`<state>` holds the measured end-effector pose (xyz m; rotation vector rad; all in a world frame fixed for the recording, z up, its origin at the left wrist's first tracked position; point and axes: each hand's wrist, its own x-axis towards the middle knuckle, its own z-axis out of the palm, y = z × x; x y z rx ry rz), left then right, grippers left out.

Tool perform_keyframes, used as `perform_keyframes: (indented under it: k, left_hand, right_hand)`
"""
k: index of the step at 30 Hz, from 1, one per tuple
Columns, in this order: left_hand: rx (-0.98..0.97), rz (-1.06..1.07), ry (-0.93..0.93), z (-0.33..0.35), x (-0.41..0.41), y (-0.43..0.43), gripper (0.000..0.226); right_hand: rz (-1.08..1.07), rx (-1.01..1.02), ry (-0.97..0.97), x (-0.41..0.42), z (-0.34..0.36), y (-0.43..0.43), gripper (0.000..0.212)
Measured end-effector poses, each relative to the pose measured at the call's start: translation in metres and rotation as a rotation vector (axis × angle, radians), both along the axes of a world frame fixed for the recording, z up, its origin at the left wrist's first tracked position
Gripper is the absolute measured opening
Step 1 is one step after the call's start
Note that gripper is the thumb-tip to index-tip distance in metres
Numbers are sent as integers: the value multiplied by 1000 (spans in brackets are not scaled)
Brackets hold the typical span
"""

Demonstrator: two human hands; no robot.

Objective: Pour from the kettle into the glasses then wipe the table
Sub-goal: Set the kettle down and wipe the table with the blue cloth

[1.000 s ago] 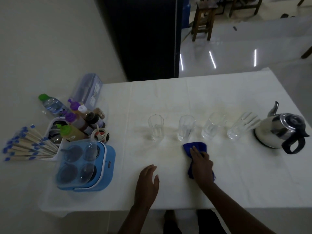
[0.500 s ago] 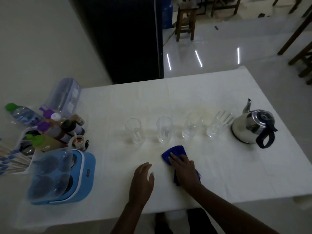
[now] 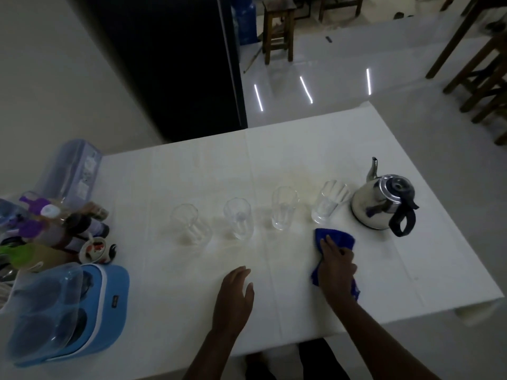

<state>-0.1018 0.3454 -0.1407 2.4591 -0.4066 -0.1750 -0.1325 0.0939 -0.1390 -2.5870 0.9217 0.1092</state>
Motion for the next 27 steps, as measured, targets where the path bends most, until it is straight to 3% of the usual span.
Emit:
perform_keyframes:
  k: [5,7,10,20,27]
  left_hand:
    - [-2,-48,6,3,7,-26,34]
    - [-5,-71,8,5,10,-37,34]
    - [-8,-100,10,7,14,-53,34]
    - [-41,-178,-11,10,16,-114,33]
    - [-14,-227,1,12,13,-135,33]
  right_hand:
    - [423,-17,-18,-23,-12,-5,75]
    - [481,-21,37,-24,-8,-24,84]
    - [432,-41,108,-24,-3,-48,91]
    - [359,-41,114,-26,0,-104,62]
    - [351,5,106,-30,-2,-98,57]
